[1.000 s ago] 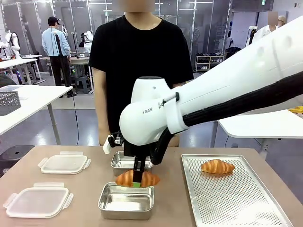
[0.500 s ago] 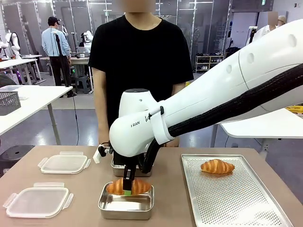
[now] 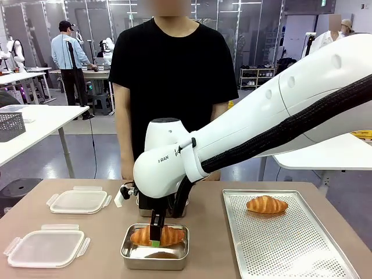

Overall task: Place the bread into the airtight container.
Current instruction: Pick up a Butter Roll and place it into an empty Airtight Container.

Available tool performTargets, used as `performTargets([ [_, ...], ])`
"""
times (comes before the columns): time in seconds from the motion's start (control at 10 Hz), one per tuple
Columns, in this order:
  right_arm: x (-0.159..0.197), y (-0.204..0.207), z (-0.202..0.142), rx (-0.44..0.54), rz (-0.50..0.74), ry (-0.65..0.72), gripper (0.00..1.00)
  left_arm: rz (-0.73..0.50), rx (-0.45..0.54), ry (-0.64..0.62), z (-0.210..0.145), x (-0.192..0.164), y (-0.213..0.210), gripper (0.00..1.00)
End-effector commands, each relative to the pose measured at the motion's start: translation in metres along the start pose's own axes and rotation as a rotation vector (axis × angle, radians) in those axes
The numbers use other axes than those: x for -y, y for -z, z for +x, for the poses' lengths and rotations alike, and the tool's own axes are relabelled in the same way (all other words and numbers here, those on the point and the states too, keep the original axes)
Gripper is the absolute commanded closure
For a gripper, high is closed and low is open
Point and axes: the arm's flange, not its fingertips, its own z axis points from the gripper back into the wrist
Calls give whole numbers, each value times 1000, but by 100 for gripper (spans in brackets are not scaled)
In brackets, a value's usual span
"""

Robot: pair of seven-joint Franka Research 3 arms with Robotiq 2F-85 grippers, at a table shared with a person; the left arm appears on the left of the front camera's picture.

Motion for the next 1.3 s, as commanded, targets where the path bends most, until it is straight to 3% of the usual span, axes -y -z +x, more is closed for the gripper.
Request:
performTargets([
  [0.0,-3,-5,4,-10,-33,27,0,6,-1,8,1,-1,-2,0],
  [1.2,1,-3,2,3,-7,0,0,6,-1,8,1,-1,-2,0],
])
